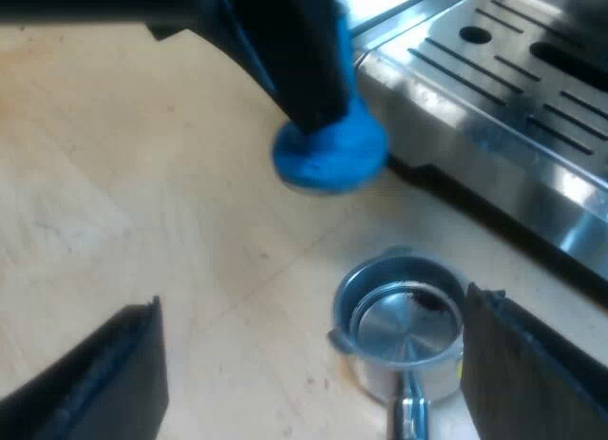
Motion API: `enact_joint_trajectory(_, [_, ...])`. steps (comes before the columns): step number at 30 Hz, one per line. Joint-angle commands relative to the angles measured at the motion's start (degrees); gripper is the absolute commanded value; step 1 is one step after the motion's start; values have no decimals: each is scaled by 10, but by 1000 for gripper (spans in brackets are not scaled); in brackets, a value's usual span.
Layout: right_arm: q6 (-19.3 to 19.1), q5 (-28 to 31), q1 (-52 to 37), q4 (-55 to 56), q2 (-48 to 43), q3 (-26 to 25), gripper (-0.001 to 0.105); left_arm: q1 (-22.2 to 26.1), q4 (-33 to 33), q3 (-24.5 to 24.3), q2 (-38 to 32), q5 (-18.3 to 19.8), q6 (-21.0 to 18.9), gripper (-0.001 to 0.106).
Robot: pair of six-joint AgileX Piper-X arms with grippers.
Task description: Grind coffee beans and then tamp
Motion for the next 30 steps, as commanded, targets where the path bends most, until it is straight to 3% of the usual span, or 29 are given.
enact_joint_trajectory(1, [-7, -9, -8, 8, -4, -5, 67, 12, -4, 12, -3, -4, 2, 0])
enact_joint_trajectory(5, [-5, -56, -44, 8, -4, -7, 67, 27, -27, 37, -3, -36, 2, 0])
enact_joint_trajectory(14, [-5, -130, -97, 0, 16, -10, 67, 54, -75, 54, -2, -38, -1, 0])
enact_joint_trajectory(30, [-2, -155, -96, -48, 70, -10, 67, 54, -92, 54, 76, -38, -15, 1])
